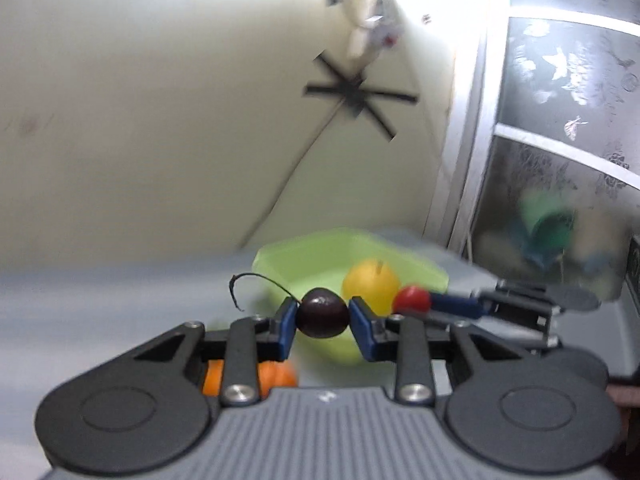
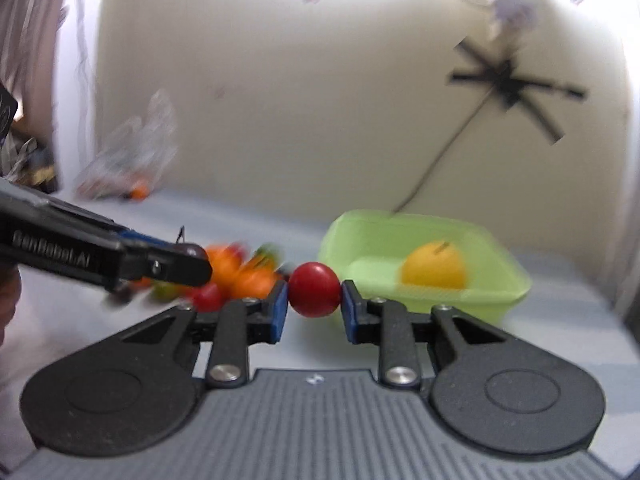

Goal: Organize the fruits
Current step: 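Carry the dark tomato with the left gripper while the right gripper carries a red tomato to the basket, then release both tomatoes into the basket and return both grippers to the pile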

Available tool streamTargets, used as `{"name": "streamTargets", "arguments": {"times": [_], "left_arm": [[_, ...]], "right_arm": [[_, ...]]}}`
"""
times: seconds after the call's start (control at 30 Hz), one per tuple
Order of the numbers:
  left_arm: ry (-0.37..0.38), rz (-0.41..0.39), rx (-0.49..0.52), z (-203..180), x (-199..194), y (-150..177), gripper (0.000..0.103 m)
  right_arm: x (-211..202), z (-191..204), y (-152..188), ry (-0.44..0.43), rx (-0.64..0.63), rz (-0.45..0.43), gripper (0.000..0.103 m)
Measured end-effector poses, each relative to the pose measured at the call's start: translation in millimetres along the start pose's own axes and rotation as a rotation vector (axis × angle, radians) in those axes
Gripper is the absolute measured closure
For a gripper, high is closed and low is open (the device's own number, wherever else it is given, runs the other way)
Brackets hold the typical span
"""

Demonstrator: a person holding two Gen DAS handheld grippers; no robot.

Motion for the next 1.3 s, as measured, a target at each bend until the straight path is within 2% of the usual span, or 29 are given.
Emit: {"name": "streamTargets", "arguments": {"times": [0.13, 0.3, 0.43, 0.5, 0.57, 0.67, 0.73, 0.77, 0.87, 0.93, 1.0, 1.13, 1.3], "left_arm": [[0.003, 0.021, 0.026, -11, 40, -24, 0.074], [-0.014, 0.093, 0.029, -14, 83, -23, 0.074], [-0.022, 0.129, 0.038, -14, 101, -16, 0.072], [-0.025, 0.131, 0.032, -14, 104, -15, 0.064], [-0.026, 0.125, 0.03, -15, 102, -17, 0.062], [-0.015, 0.101, 0.039, -17, 87, -20, 0.058], [-0.017, 0.061, 0.037, -16, 68, -25, 0.058], [-0.012, 0.039, 0.025, -14, 58, -27, 0.057], [-0.012, -0.046, -0.039, 2, 14, -29, 0.057], [-0.04, -0.085, -0.069, 15, -11, -24, 0.056], [-0.101, -0.109, -0.091, 30, -38, -11, 0.056], [-0.234, -0.1, -0.155, 62, -77, 27, 0.056], [-0.296, -0.041, -0.297, 98, -99, 73, 0.056]], "right_arm": [[17, -26, -12, 0.05, 0.051, 0.001, 0.072], [39, -40, -6, 0.073, 0.083, 0.036, 0.072], [47, -40, -3, 0.075, 0.066, 0.039, 0.071], [46, -38, -1, 0.083, 0.06, 0.034, 0.07], [44, -37, 0, 0.086, 0.058, 0.028, 0.07], [40, -38, 2, 0.082, 0.063, 0.017, 0.07], [39, -37, 2, 0.084, 0.056, 0.011, 0.063], [38, -36, 2, 0.087, 0.053, 0.003, 0.06], [30, -33, 3, 0.09, 0.048, -0.037, 0.06], [22, -32, 2, 0.098, 0.058, -0.08, 0.06], [14, -34, 0, 0.097, 0.082, -0.125, 0.06], [4, -37, -2, 0.077, 0.141, -0.179, 0.06], [4, -22, 0, -0.006, 0.14, -0.131, 0.06]]}}
Point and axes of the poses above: each gripper's, at about its wrist camera, not at the fingertips, and x roughly the way its jaws point, z to its left, y to its underside, the point moved 2 cm from there along x, roughly the way its jaws point, and after that the axes turned 8 degrees about z, right-handed, at the moved point
